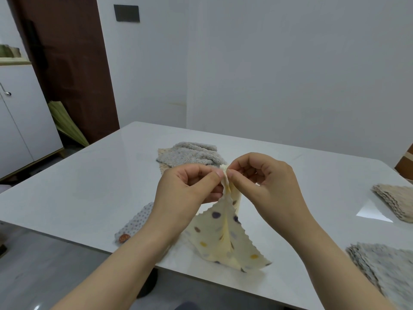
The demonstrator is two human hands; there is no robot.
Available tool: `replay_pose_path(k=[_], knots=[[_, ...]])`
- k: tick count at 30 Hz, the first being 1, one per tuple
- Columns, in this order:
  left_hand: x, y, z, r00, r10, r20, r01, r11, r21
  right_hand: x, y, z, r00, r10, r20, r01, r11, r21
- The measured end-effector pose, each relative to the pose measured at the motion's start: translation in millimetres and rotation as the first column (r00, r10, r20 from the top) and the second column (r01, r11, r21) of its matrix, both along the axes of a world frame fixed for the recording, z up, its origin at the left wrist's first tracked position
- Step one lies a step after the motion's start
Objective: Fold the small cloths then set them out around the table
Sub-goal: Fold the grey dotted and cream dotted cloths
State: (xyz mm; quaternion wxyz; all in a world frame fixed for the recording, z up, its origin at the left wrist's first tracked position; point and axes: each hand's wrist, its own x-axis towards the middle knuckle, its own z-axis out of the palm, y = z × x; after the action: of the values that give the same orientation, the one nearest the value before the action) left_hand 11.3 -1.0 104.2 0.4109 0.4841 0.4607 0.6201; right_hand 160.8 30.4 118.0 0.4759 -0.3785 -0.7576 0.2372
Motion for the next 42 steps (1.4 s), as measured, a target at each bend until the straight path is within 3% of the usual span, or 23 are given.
replay_pose_path(k=[19,25,31,42], knots=[[-5,4,-1,0.999,0.01,-0.038,-0.009,0.999,0.038,1,3,0,0.999,0.029,0.024,-0.029,0.999,-0.022],[-14,13,3,0.993,0.082,-0.09,-0.078,0.996,0.05,21,15,-1,0.975,0.057,0.216,-0.026,0.99,-0.14],[-21,20,1,0.977,0.184,-0.112,-0.179,0.983,0.046,31,25,5,0.938,-0.041,0.344,0.062,0.997,-0.052],[-15,23,0,0.949,0.228,-0.217,-0.195,0.967,0.164,35,26,10,0.881,-0.128,0.455,0.11,0.992,0.065]])
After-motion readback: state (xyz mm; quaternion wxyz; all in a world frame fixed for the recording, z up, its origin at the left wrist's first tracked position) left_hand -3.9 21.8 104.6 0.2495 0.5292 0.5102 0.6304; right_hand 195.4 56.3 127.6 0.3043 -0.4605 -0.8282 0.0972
